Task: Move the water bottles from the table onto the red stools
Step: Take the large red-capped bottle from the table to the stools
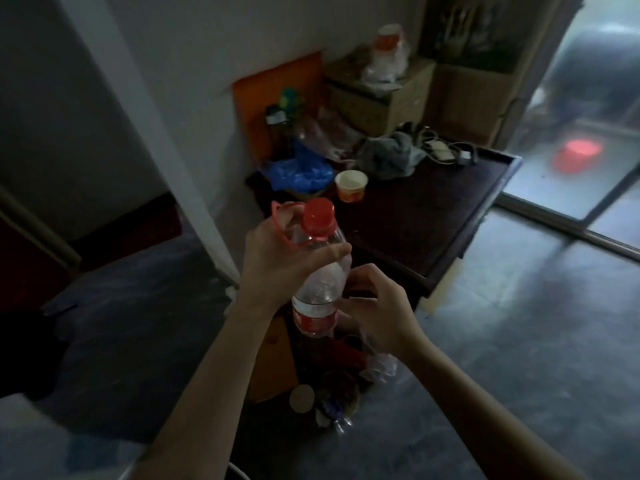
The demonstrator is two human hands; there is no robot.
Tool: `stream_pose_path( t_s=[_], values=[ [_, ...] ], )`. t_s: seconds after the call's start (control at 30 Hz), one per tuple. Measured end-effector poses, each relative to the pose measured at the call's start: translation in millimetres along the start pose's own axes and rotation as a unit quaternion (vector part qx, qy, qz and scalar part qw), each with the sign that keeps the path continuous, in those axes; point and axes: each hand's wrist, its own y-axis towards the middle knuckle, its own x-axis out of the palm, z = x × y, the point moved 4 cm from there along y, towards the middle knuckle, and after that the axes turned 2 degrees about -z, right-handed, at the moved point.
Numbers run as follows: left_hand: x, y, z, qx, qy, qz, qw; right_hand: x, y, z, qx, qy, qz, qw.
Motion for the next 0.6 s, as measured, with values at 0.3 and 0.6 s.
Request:
stream_pose_path(
  t_s=[0.3, 0.6],
  values=[
    [144, -4, 71, 0.082, 0.002, -0.099, 0.992, -141, -60, 36, -0.025, -0.048, 0.14, 0.989],
    [263, -24, 150, 0.144, -0.08, -0.221, 0.961, -248, -140, 51, 0.007, -0.059, 0.288, 0.956]
  ],
)
